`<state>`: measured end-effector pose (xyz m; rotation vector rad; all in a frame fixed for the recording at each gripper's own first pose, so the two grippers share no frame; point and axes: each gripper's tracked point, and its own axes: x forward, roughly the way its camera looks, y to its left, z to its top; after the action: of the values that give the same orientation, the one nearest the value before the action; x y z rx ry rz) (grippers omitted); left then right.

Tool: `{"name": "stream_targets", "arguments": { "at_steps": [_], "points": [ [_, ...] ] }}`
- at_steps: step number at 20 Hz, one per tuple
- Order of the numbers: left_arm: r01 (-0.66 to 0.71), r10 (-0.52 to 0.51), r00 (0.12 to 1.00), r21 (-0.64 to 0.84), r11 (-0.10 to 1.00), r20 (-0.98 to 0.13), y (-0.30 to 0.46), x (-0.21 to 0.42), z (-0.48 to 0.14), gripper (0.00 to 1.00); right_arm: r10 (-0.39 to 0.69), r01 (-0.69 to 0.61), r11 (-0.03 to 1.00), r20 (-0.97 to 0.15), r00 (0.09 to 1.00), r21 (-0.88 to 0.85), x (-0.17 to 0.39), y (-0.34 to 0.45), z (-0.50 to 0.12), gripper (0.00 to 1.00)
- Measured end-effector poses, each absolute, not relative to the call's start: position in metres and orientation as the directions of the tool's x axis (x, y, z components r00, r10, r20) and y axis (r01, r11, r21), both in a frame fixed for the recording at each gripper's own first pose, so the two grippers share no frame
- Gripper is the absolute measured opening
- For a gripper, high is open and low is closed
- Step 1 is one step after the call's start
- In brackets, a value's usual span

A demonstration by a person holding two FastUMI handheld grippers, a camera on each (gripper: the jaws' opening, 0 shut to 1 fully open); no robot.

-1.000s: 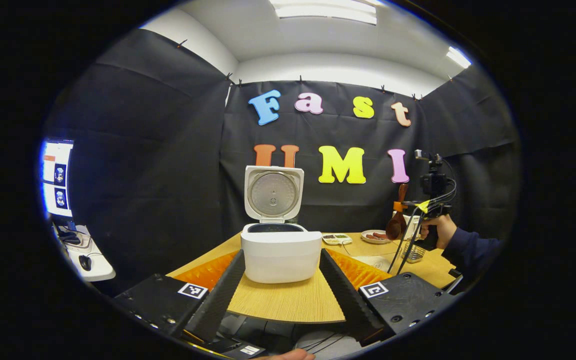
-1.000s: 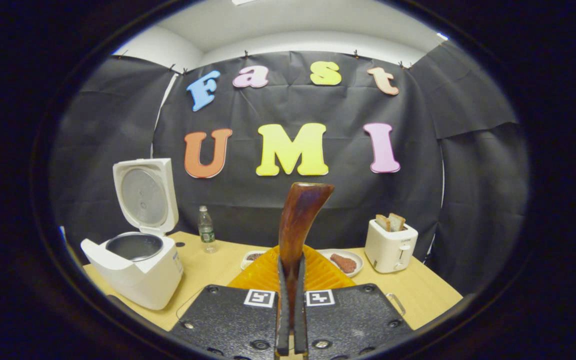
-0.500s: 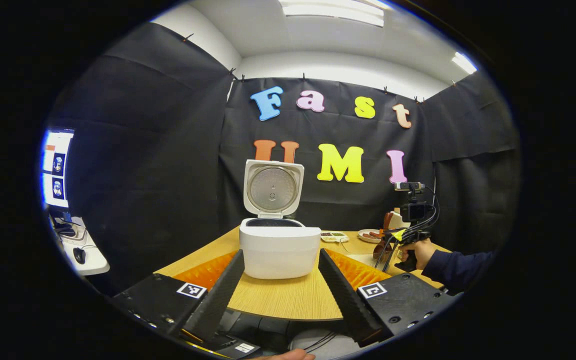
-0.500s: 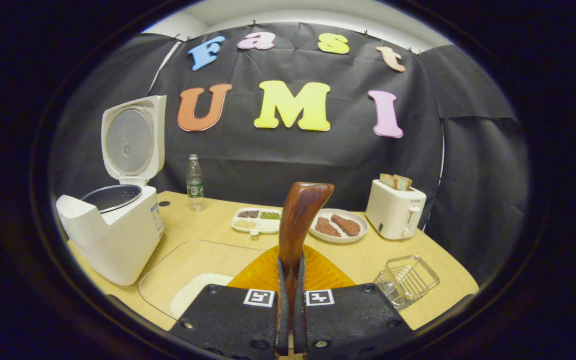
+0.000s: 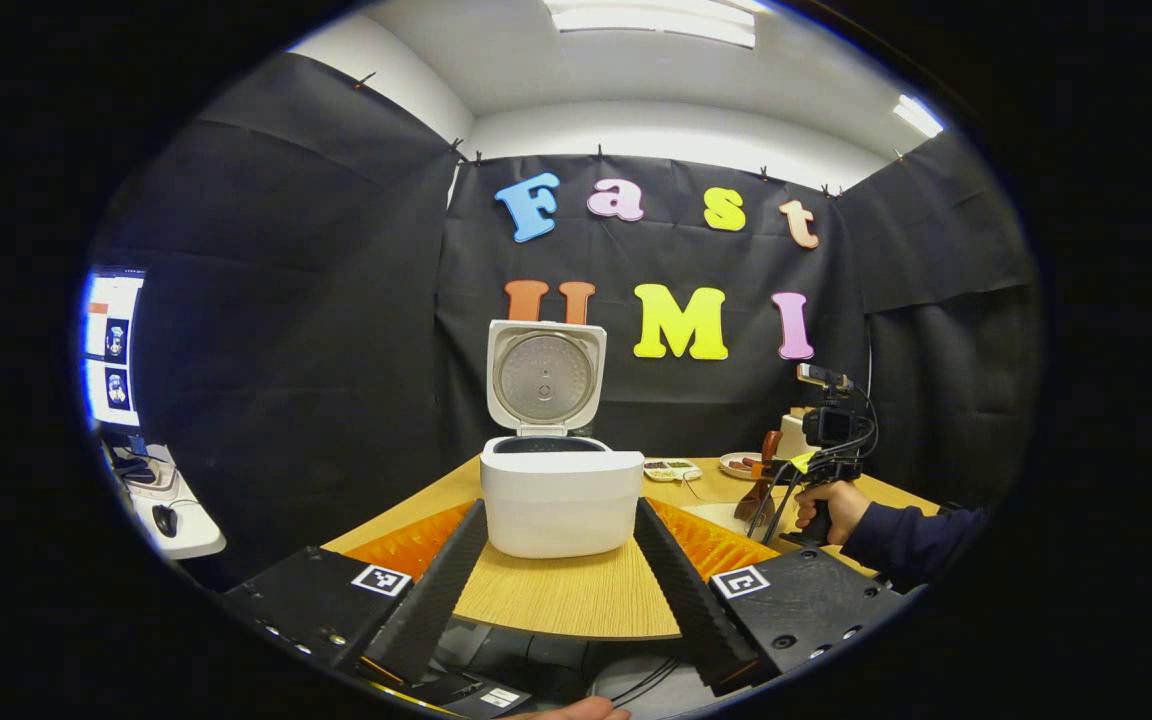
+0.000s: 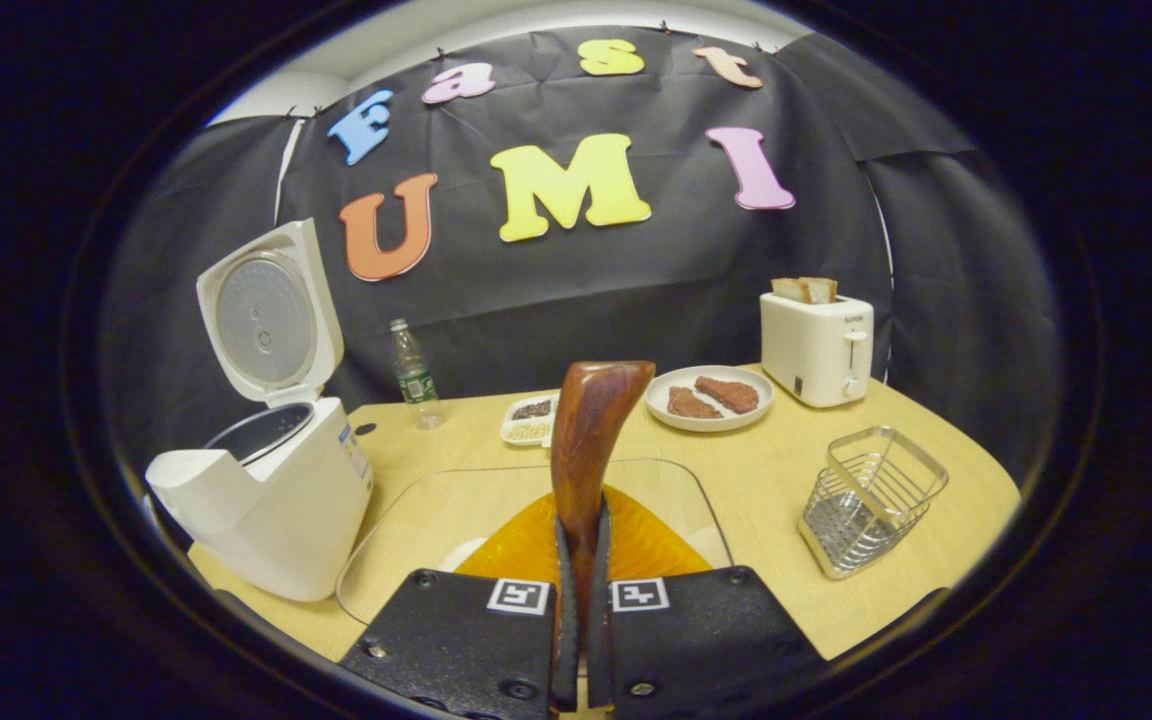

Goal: Close the left gripper, press the button to open the rice cooker; take a wooden spoon from the chopstick holder with the right hand, scoop a spoonful of rice and pour it into the rice cooker, then put the wooden spoon back into the chopstick holder.

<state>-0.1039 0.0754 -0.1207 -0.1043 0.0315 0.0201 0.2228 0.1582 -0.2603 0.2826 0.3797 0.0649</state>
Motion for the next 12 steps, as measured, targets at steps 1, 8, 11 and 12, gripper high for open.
{"name": "stream_targets", "arguments": {
  "at_steps": [1,8,11,12],
  "points": [
    [-0.02,0.016,0.999,-0.105,0.994,-0.036,0.074,-0.104,-0.123,0.94,0.134,-0.017,0.95,-0.356,0.925,0.313,0.222,0.165,-0.26,0.09],
    [-0.024,0.018,0.998,-0.119,0.993,-0.057,0.077,-0.101,-0.129,0.94,0.296,-0.081,0.856,-0.355,0.887,0.511,0.227,0.188,-0.259,0.09],
    [-0.029,0.021,0.998,-0.126,0.992,-0.064,0.078,-0.101,-0.131,0.94,0.323,-0.044,0.792,-0.356,0.877,0.609,0.231,0.179,-0.263,0.09],
    [-0.033,0.025,0.997,-0.127,0.991,-0.066,0.08,-0.101,-0.132,0.94,0.321,-0.028,0.775,-0.354,0.879,0.632,0.232,0.173,-0.263,0.09]
  ]
}}
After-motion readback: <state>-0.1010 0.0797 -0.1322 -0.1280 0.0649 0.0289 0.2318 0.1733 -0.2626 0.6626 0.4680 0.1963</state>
